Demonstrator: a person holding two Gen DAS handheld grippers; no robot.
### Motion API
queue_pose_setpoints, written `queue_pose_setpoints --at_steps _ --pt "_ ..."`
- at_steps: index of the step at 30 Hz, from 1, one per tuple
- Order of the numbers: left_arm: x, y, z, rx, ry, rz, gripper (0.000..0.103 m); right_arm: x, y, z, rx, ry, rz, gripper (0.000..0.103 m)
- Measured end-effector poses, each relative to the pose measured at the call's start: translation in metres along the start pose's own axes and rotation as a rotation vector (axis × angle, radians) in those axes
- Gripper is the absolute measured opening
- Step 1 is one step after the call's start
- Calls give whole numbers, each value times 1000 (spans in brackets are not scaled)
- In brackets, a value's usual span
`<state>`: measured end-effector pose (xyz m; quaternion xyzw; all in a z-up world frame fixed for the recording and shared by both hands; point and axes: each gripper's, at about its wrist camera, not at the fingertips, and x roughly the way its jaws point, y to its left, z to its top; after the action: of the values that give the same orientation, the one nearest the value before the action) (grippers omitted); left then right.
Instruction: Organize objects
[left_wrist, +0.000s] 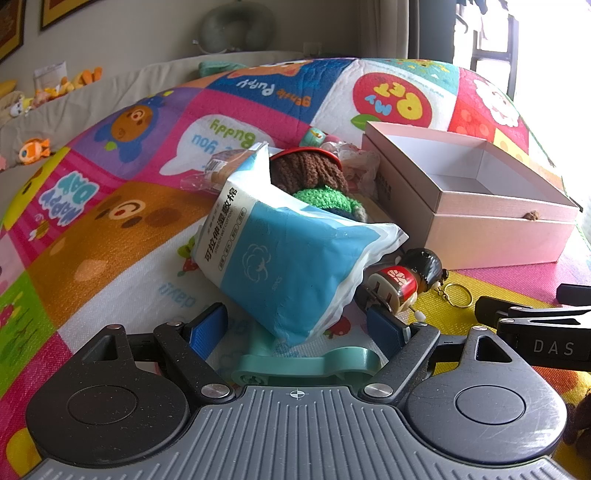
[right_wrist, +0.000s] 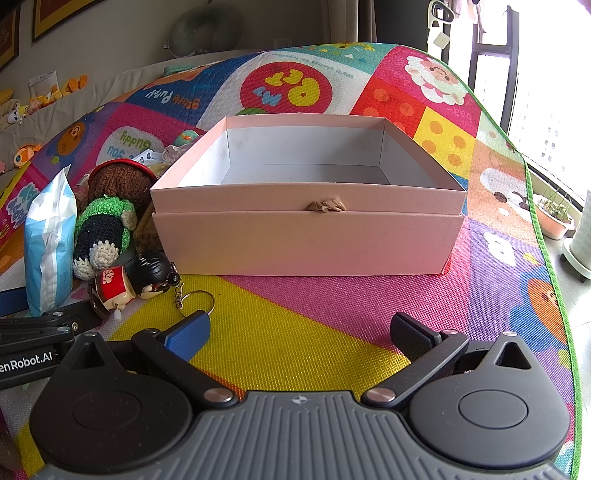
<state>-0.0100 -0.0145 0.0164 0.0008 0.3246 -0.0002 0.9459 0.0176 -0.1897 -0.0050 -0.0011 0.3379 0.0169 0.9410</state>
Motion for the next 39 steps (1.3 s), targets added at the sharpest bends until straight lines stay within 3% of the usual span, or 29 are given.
queue_pose_setpoints --at_steps 21,28,31,34,37,39 --pt "-1 -5 1 6 2 3 88 1 0 0 -1 0 -1 103" --pt "-16 14 -2 -7 29 -93 83 1 0 0 0 0 0 103" --pt "-37 35 0 -97 55 -154 81 2 0 0 0 0 0 103" --pt "-52 59 18 -248 22 -235 81 2 0 1 -1 1 -1 103" --pt "-42 69 40 -340 -16 -246 81 2 1 1 -1 1 -1 103" --pt "-20 68 54 -361 42 -228 80 2 2 1 -1 1 -1 103"
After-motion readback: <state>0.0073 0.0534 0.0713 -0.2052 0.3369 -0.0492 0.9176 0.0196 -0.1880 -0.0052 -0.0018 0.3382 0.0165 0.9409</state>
